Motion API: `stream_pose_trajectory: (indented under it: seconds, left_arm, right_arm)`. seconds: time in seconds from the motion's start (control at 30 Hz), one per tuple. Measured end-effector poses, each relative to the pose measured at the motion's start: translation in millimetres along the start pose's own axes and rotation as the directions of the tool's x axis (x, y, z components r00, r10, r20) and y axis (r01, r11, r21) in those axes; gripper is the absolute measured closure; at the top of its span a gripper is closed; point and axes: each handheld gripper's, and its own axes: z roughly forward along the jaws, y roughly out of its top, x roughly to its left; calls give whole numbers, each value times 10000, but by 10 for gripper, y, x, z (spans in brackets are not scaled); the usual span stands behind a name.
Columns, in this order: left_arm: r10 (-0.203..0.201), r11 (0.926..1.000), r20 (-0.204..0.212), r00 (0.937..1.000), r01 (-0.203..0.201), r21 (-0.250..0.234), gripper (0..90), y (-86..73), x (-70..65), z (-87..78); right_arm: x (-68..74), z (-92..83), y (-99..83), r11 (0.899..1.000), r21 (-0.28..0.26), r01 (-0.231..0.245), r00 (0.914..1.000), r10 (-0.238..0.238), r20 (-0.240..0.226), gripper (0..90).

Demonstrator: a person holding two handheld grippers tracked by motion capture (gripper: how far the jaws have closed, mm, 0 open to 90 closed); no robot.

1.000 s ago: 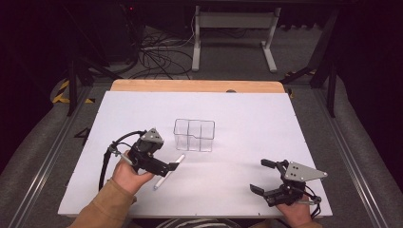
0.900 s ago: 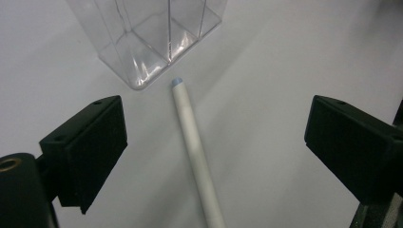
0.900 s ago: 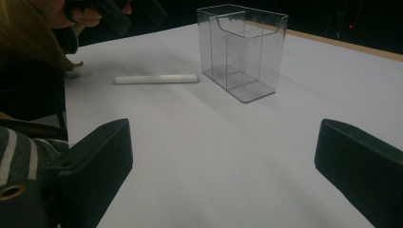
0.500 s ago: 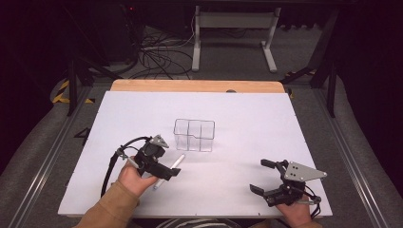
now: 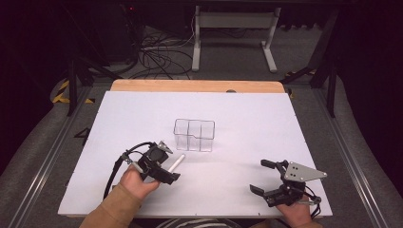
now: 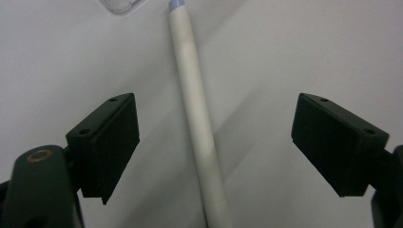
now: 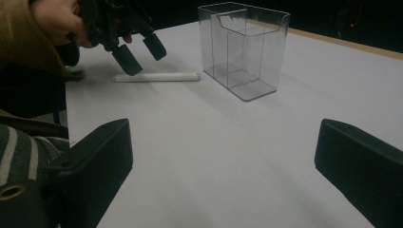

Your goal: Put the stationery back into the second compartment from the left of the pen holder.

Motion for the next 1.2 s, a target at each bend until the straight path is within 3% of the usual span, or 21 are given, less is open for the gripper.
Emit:
stream_pose_trajectory:
  seconds: [0.17, 0.3, 0.47, 0.63, 0.83, 1.2]
  left_arm:
    - [58, 9996, -123, 9999, -55, 267, 240, 6, -35, 35]
    - [-207, 9993, -482, 9986, 221, 302, 314, 19, -37, 42]
    - [-430, 9981, -541, 9976, 453, 411, 390, 46, -44, 48]
    - [-733, 9955, -793, 9942, 777, 541, 469, 79, -55, 49]
    - [-991, 9921, -1100, 9890, 1068, 658, 493, 114, -79, 59]
    - [-1009, 9895, -1621, 9816, 1160, 864, 634, 146, -140, 110]
  right_arm:
    - [2, 4, -1, 10000, 9, 3, 10000, -3, -14, 60]
    - [1, 3, -1, 10000, 9, 1, 10000, -1, -13, 60]
    - [2, 6, -1, 10000, 24, -1, 10000, 1, -17, 60]
    - [4, 6, -1, 10000, 23, 3, 10000, -3, -24, 60]
    - [4, 6, -1, 10000, 26, 10, 10000, -10, -30, 60]
    - [2, 4, -1, 10000, 16, 19, 10000, -19, -38, 60]
